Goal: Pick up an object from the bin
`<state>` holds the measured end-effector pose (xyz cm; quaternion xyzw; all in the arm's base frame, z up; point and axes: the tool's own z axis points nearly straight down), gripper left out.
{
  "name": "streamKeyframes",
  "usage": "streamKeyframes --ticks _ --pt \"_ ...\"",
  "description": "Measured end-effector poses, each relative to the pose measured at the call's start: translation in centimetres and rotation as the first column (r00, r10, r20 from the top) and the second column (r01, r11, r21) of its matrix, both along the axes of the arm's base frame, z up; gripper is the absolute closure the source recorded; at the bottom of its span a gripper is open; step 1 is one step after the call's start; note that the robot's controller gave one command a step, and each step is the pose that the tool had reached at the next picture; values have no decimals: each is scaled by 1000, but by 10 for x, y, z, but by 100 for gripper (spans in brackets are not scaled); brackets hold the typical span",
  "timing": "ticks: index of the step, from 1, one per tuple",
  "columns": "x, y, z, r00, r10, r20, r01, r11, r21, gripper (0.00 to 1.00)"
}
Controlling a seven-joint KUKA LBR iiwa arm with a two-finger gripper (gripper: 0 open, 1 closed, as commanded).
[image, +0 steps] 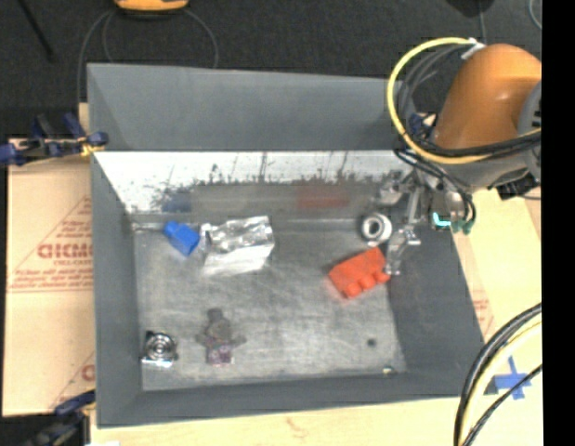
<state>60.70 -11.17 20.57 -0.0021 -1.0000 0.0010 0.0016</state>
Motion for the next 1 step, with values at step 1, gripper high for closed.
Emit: streamKeyframes --ticks 1 --pt "-4 -30 -133 992 -129 13 129 992 12 0"
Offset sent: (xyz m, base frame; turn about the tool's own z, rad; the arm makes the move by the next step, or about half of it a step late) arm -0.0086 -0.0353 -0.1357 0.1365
